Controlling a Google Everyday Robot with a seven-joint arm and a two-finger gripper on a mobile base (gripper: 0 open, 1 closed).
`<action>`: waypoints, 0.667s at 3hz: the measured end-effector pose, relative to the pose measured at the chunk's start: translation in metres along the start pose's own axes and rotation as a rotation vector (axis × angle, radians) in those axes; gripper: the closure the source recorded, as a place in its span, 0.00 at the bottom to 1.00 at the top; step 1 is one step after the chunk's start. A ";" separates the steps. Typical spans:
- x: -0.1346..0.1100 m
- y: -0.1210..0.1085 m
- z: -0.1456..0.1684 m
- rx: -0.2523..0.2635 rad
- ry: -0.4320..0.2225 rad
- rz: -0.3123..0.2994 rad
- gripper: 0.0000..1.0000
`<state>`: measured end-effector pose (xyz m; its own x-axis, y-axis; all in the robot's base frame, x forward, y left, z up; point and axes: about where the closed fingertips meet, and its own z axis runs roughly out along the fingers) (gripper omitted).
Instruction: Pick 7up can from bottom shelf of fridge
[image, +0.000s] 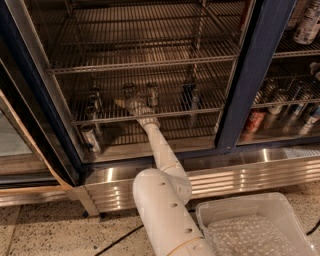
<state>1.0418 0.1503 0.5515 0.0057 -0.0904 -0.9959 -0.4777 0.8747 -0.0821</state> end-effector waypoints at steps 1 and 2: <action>0.009 -0.019 -0.001 0.062 0.006 0.002 0.25; 0.008 -0.020 -0.001 0.064 0.005 0.006 0.24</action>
Offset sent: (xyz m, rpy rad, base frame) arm 0.0729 -0.0309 -0.0186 -0.0048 0.0151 -0.1159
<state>1.0503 0.1319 0.5454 -0.0013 -0.0867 -0.9962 -0.4204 0.9040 -0.0781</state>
